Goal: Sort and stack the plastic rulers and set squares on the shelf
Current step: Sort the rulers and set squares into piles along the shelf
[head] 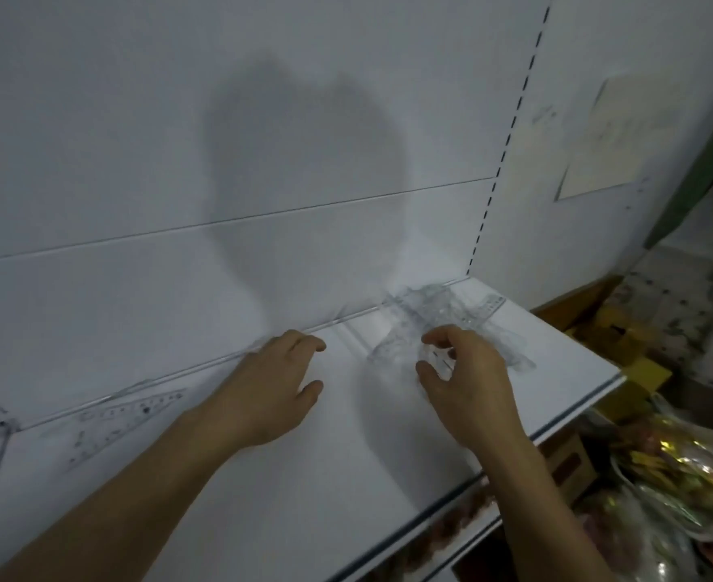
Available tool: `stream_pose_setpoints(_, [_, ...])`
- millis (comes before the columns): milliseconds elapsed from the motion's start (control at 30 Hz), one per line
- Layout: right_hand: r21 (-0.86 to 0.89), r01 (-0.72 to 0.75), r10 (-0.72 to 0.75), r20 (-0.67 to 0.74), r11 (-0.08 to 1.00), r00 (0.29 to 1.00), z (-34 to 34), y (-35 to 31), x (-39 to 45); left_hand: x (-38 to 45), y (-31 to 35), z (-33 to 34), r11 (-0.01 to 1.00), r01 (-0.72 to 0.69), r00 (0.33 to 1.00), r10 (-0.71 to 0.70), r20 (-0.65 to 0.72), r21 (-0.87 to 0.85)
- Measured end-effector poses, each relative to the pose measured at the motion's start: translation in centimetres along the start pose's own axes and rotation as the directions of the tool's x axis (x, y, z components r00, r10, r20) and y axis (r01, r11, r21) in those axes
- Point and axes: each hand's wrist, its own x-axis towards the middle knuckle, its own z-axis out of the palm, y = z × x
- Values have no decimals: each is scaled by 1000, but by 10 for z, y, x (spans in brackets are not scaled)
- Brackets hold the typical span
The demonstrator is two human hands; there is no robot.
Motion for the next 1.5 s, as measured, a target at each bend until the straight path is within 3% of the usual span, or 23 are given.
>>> stream_pose_setpoints(167, [-16,43,-42,84,999,996,-19,37,61,47,46,21,997,77,991,-79,104,22])
stream_pose_setpoints(367, [87,183,-193,134,979,972,-20,41,86,34,59,18,973,222,975,-220,-34,63])
stream_pose_setpoints(467, [119,285,-306,227,951,925,-15,14,87,2,49,8,933,341,938,-330,-108,115])
stream_pose_setpoints(600, [193,462,-500,376,866,780,8,-47,62,-63,28,-9,840,537,833,-512,-210,81])
stream_pose_setpoints(767, [251,638,-625,626,728,466,49,-124,-23,-175,5,-31,693,721,671,-686,-281,28])
stream_pose_setpoints(833, [274,678,-643,666,683,378,63,-151,-52,-220,-5,-42,642,766,616,-726,-305,20])
stream_pose_setpoints(1233, [414,800,-742,668,433,56,137,-356,-262,-549,-74,-109,316,947,312,-881,-355,48])
stream_pose_setpoints(1367, [473,808,-724,684,352,-85,157,-424,-321,-634,-88,-132,186,981,196,-937,-290,59])
stream_pose_setpoints(1500, [506,819,-728,664,269,-171,181,-499,-364,-699,-106,-161,89,993,107,-945,-308,73])
